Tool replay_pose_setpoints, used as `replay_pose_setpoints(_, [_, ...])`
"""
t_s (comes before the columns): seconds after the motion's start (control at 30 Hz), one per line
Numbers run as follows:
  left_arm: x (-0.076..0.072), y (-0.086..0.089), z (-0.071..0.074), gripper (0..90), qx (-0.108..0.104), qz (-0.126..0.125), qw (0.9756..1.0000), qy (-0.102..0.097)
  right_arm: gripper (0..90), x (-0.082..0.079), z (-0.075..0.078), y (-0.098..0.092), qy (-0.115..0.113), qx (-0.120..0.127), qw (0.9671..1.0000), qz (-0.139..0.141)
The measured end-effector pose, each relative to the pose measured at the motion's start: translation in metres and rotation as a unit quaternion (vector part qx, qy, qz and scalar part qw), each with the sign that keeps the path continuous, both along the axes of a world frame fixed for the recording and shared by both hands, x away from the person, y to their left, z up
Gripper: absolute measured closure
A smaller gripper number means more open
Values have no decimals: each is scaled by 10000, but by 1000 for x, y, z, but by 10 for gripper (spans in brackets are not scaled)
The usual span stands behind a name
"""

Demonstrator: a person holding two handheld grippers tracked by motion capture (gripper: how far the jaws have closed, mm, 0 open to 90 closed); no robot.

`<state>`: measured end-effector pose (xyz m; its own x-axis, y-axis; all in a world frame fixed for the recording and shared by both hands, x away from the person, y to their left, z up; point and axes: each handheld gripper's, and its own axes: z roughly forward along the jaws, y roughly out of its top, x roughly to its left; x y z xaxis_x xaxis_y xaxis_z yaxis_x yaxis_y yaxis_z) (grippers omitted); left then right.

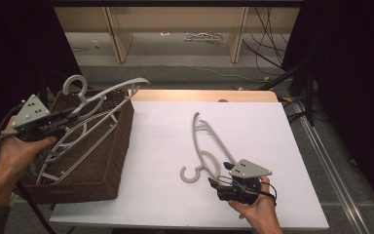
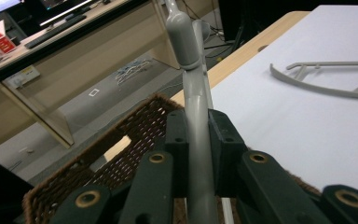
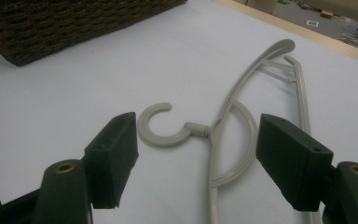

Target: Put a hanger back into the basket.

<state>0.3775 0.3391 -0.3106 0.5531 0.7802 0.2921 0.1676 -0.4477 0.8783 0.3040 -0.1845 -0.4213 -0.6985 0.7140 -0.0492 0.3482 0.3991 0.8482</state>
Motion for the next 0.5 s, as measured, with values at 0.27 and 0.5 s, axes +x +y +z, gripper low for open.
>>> replay_pose_setpoints(0.27, [5, 20, -6, 795, 44, 261, 9996, 30, 266, 0, -1, 1, 6, -8, 10000, 1])
replay_pose_setpoints(0.5, [11, 30, -17, 795, 71, 377, 9992, 150, 265, 1, -1, 1, 8, 6, 10000, 6])
